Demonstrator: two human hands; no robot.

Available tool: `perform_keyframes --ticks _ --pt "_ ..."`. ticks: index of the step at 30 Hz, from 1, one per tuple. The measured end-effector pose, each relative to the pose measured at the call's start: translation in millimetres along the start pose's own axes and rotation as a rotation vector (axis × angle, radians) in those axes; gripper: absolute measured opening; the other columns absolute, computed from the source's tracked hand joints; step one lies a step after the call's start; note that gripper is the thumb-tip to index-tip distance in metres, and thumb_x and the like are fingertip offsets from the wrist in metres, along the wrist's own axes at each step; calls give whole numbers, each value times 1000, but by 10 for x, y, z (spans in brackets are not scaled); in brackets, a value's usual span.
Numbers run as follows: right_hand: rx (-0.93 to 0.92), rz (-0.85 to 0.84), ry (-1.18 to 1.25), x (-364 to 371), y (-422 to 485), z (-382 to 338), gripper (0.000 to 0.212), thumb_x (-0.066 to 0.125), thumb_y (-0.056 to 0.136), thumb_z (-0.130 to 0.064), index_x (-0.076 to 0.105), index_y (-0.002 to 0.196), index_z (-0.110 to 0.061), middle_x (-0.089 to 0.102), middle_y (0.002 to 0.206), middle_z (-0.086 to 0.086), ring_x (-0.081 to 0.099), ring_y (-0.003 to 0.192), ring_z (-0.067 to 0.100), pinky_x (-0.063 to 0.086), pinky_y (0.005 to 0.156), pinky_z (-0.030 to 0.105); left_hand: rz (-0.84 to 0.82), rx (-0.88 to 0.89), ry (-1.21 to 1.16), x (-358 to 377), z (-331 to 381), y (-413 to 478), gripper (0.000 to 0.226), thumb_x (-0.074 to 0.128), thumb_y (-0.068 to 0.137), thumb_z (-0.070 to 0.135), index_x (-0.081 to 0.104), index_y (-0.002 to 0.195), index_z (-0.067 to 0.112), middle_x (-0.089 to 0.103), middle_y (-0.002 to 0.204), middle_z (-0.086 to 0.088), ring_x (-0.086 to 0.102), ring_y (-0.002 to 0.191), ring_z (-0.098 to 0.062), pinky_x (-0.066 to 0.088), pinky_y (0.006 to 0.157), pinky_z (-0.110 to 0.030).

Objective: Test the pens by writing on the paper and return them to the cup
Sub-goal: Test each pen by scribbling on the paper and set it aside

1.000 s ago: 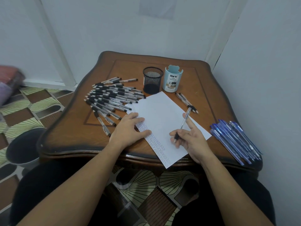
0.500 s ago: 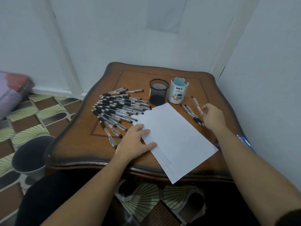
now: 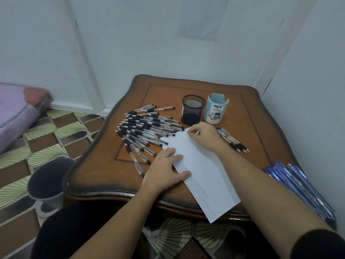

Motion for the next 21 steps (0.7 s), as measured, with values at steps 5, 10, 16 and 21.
perform_keyframes --ticks 5,10,16,21 --pt "-19 -64 52 433 169 -371 22 67 91 -20 72 112 -19 51 101 -2 53 88 15 38 78 27 21 35 12 -25 53 -14 63 67 81 56 54 136 28 32 153 7 21 141 -9 20 113 -29" --pt "10 -13 22 415 177 -364 3 64 92 -18 66 93 -15 52 99 1 56 88 18 47 79 31 14 45 18 -21 56 -4 63 66 81 57 55 135 27 32 153 6 21 141 -10 20 112 -28" --pt "247 296 807 -166 -81 -97 10 60 95 -14 61 87 -20 64 90 -3 60 90 13 51 74 28 -1 15 11 -8 34 -3 66 65 81 60 52 138 30 29 156 7 16 145 -11 20 116 -34" --pt "281 466 1311 -512 -386 57 13 38 107 -28 49 113 -26 66 80 2 61 59 17 56 58 33 -1 3 -5 -7 31 -12 67 66 81 60 52 138 30 29 156 8 17 145 -11 21 116 -36"
Point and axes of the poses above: each hand's wrist, its own y-axis towards the middle knuckle, its own x-axis out of the palm, z = x × y, the point moved 7 cm from there along y, towards the middle knuckle
